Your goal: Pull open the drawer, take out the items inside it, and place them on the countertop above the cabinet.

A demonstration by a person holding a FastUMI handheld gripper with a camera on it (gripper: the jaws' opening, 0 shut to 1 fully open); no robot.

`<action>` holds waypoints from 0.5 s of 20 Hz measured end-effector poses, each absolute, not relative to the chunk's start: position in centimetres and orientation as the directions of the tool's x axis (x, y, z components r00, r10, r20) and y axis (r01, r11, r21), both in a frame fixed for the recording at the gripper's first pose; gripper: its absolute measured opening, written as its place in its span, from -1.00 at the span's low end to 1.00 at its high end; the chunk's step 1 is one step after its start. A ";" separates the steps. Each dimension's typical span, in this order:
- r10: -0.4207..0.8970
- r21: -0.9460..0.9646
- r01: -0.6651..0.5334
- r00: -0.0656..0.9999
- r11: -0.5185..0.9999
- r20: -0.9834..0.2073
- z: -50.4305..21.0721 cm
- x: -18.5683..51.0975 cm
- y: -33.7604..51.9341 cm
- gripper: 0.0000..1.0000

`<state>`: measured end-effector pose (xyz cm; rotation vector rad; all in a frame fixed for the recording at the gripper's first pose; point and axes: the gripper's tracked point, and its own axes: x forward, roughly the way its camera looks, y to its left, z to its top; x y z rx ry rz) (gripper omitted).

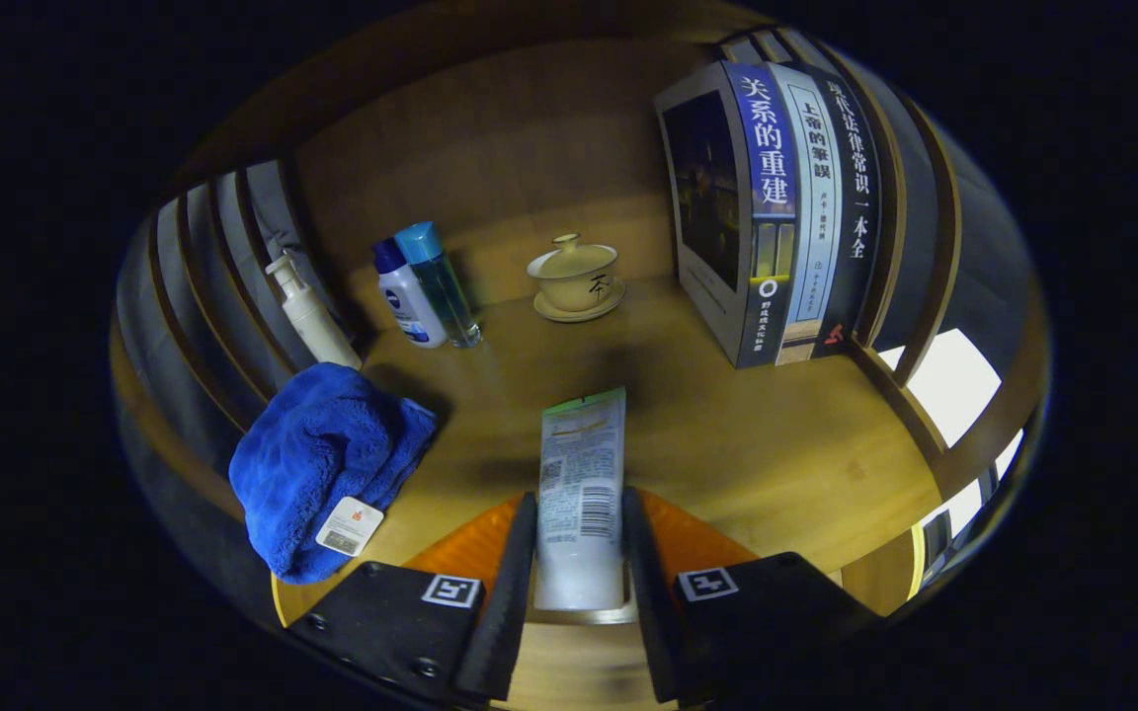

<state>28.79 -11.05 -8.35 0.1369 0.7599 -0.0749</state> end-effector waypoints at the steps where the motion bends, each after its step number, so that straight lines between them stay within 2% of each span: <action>1: -0.019 0.095 0.113 0.734 0.989 -0.679 -7.7 28.7 -11.0 0.53; 5: -0.028 0.084 0.108 0.761 0.991 -0.648 -6.2 28.3 -11.2 0.97; 10: 0.002 0.098 0.071 0.797 0.993 -0.604 -3.7 26.3 -9.4 0.98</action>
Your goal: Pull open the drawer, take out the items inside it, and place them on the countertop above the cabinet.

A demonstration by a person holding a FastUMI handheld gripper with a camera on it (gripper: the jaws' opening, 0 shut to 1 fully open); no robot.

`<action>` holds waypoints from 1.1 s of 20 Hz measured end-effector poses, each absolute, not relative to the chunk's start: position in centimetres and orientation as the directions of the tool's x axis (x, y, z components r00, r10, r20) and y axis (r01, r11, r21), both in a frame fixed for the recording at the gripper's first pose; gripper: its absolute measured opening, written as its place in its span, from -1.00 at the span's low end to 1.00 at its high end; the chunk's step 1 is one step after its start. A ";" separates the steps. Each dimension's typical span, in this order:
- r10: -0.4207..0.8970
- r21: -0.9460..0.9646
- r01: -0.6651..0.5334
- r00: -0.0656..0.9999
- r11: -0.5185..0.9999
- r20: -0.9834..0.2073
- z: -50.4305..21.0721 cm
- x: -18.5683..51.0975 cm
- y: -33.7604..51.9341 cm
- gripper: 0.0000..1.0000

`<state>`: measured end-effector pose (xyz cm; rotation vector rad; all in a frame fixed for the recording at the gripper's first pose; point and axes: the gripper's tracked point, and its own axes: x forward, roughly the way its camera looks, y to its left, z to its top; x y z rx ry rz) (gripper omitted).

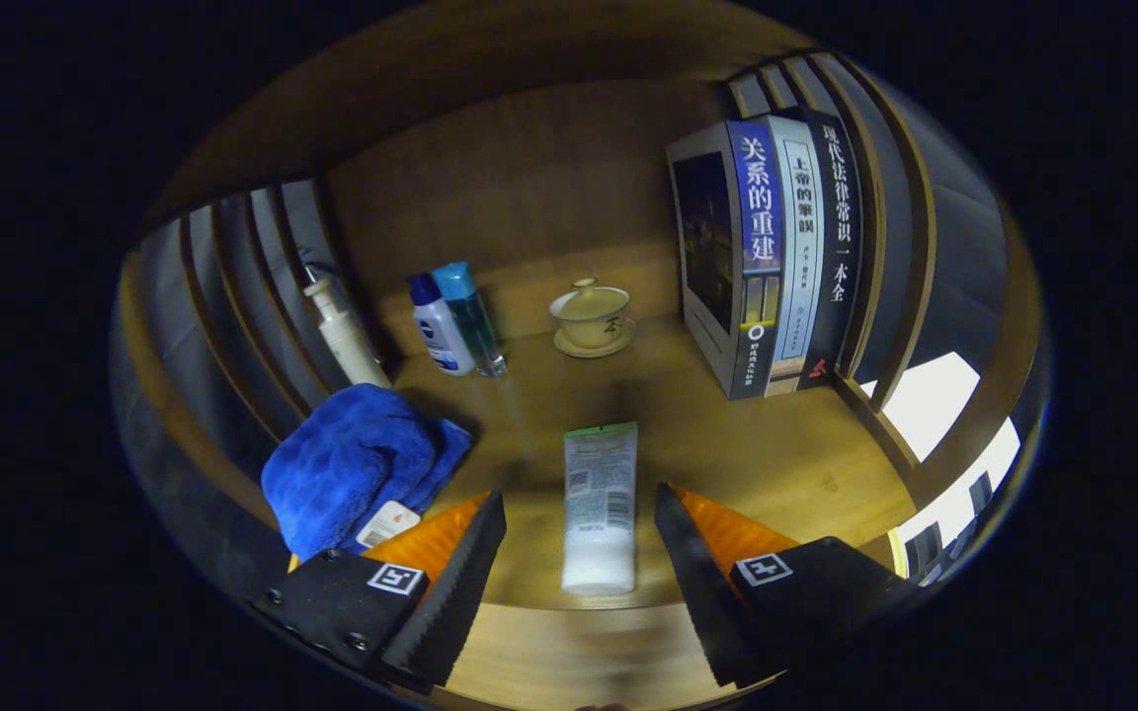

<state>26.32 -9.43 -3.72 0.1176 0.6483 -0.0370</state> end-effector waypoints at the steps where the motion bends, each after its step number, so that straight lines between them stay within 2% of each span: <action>1: 0.010 0.102 0.062 0.807 0.993 -0.591 -3.1 25.7 -9.0 0.98; 9: 0.016 -0.049 -0.039 0.916 0.998 -0.400 4.5 20.2 -7.8 0.97; 16: -0.035 -0.081 0.016 0.969 0.997 -0.245 7.0 13.9 -11.3 0.95; 22: -0.042 0.000 0.043 0.973 0.999 -0.229 4.5 8.1 -11.0 0.96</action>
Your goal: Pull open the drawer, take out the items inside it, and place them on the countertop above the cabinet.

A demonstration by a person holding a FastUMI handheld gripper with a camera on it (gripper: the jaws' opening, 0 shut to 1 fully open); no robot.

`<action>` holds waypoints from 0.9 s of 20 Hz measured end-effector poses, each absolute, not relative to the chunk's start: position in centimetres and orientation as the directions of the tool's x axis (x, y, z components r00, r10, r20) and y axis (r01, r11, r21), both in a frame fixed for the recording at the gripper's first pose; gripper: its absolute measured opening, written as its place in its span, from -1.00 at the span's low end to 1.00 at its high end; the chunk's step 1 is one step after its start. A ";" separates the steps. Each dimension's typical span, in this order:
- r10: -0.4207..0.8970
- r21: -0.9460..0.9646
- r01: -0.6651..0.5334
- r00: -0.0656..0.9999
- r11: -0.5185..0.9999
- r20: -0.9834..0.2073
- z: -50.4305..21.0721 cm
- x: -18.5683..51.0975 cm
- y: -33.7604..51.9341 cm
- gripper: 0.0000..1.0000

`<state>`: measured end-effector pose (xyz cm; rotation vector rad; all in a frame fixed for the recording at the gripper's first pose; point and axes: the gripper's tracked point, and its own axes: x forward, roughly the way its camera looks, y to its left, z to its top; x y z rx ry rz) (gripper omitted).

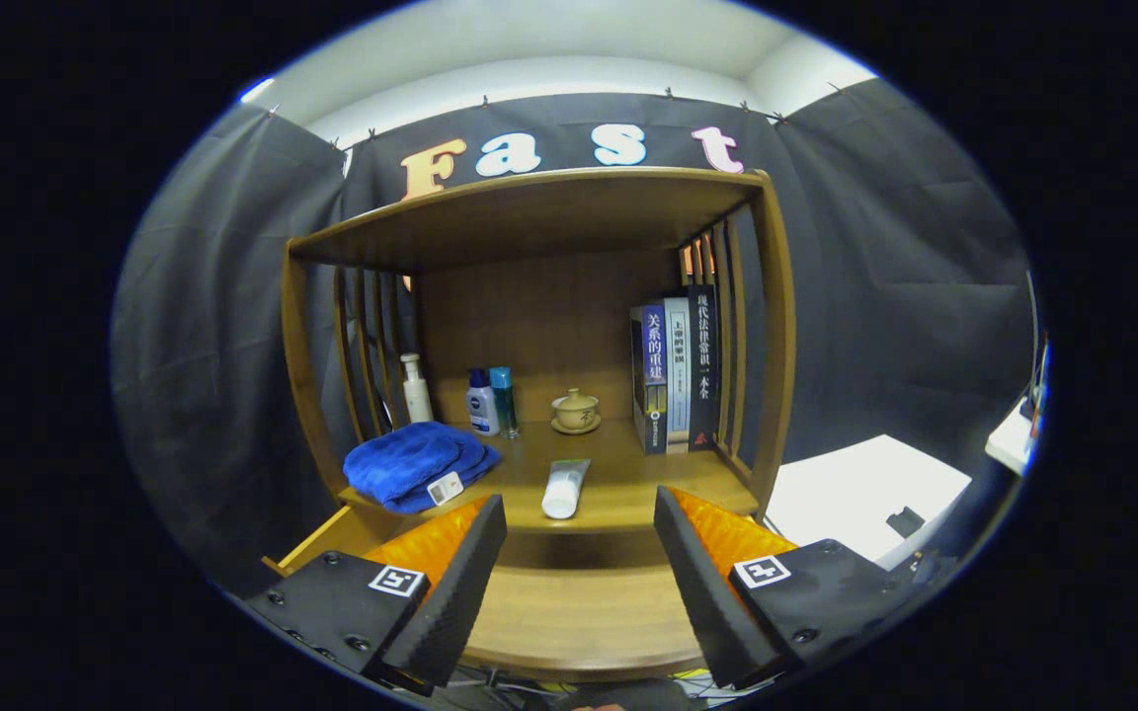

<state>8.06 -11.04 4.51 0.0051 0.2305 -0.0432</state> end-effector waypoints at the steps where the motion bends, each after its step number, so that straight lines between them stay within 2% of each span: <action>1: -0.044 0.002 0.046 0.973 0.999 -0.225 3.9 7.6 -10.7 0.96; 5: -0.030 0.005 0.032 0.978 0.999 -0.205 1.3 5.3 -8.3 0.96; 12: -0.001 -0.041 -0.010 0.966 0.999 -0.257 -5.1 1.9 -4.6 0.96; 18: -0.041 -0.089 0.018 0.964 0.996 -0.264 -9.1 0.6 -4.2 0.97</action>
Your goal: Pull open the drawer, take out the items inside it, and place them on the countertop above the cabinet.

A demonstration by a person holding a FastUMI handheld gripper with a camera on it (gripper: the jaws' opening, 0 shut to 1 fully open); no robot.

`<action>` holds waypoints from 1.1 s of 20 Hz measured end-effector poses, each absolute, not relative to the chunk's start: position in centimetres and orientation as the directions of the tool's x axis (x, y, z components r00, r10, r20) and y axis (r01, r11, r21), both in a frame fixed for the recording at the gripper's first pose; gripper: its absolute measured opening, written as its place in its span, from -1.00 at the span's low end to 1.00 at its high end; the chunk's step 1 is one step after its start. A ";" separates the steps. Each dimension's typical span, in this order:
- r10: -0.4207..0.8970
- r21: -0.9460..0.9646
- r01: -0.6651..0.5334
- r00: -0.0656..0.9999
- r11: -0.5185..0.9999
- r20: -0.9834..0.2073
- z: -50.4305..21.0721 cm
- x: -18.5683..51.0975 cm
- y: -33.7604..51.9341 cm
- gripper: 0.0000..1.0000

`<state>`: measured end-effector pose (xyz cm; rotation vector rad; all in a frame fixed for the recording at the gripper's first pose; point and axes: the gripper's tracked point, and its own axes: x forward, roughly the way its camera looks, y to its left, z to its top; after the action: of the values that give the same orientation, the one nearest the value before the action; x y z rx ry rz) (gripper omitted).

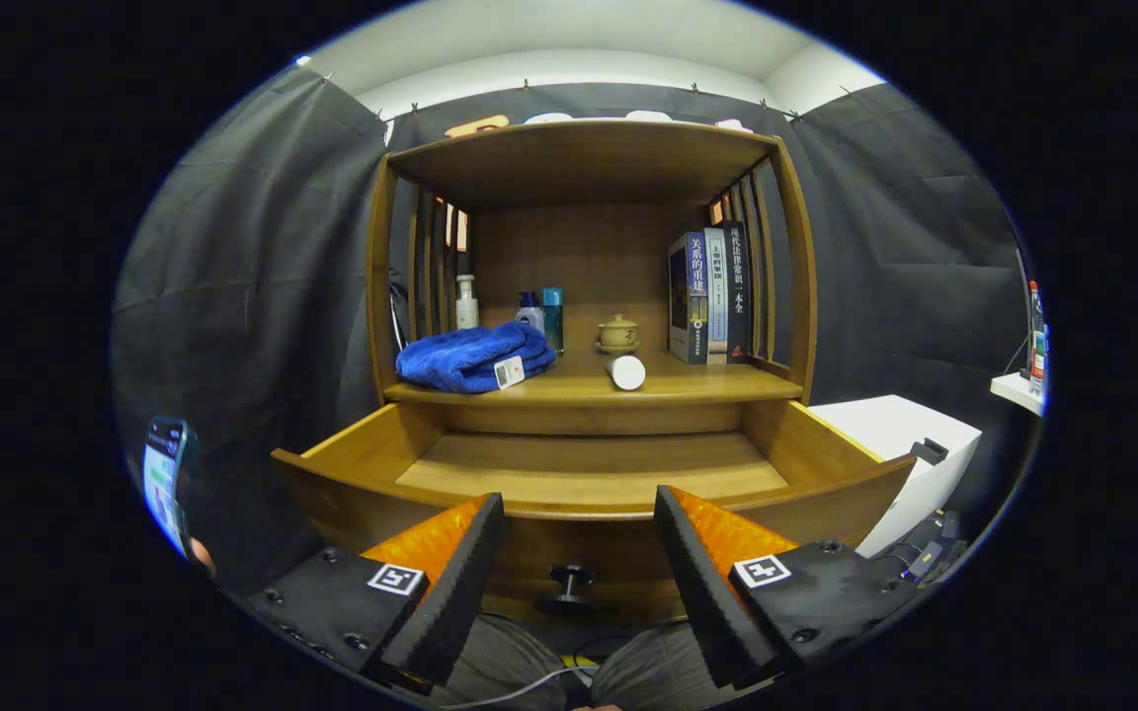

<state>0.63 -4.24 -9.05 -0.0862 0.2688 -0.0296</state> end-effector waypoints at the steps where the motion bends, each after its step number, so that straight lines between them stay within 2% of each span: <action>1: -0.049 -0.110 0.022 0.966 0.994 -0.252 -9.5 0.5 -4.3 0.96; 5: -0.062 -0.166 0.025 0.973 0.986 -0.222 -10.6 0.7 -4.3 0.96; 9: -0.073 -0.114 0.045 0.964 0.992 -0.255 -12.5 0.9 -4.6 0.97; 22: -0.102 -0.146 0.071 0.971 0.987 -0.218 -12.6 2.5 -5.6 0.98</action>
<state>2.47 -5.58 -12.61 -0.1382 0.2271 -0.0879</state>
